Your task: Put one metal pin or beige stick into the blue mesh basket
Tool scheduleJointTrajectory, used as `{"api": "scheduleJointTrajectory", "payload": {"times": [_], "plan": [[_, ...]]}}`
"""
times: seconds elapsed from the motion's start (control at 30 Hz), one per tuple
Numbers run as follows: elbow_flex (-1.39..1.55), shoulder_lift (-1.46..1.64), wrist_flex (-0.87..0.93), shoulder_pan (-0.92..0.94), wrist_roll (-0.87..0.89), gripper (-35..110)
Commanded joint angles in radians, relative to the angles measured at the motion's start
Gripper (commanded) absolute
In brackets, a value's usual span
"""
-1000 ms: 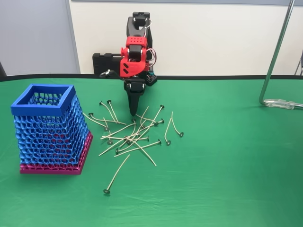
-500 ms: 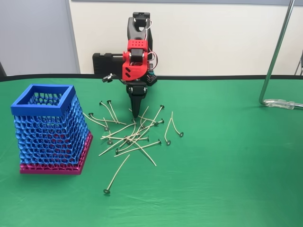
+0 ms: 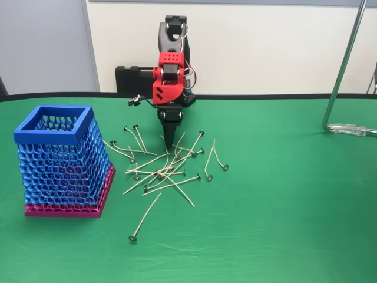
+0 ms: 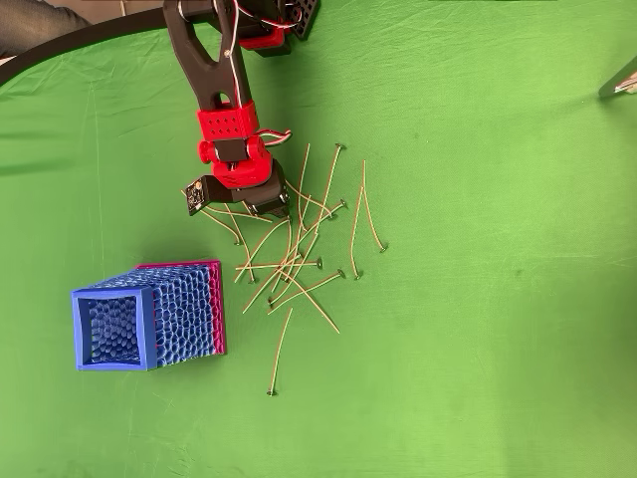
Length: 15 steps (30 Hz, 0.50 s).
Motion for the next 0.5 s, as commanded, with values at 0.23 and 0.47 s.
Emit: {"api": "scheduleJointTrajectory", "payload": {"times": [0.23, 0.47], "plan": [[-0.025, -0.008, -0.017, 0.017, 0.002, 13], [-0.028, -0.008, -0.025, 0.02, -0.002, 7]]}}
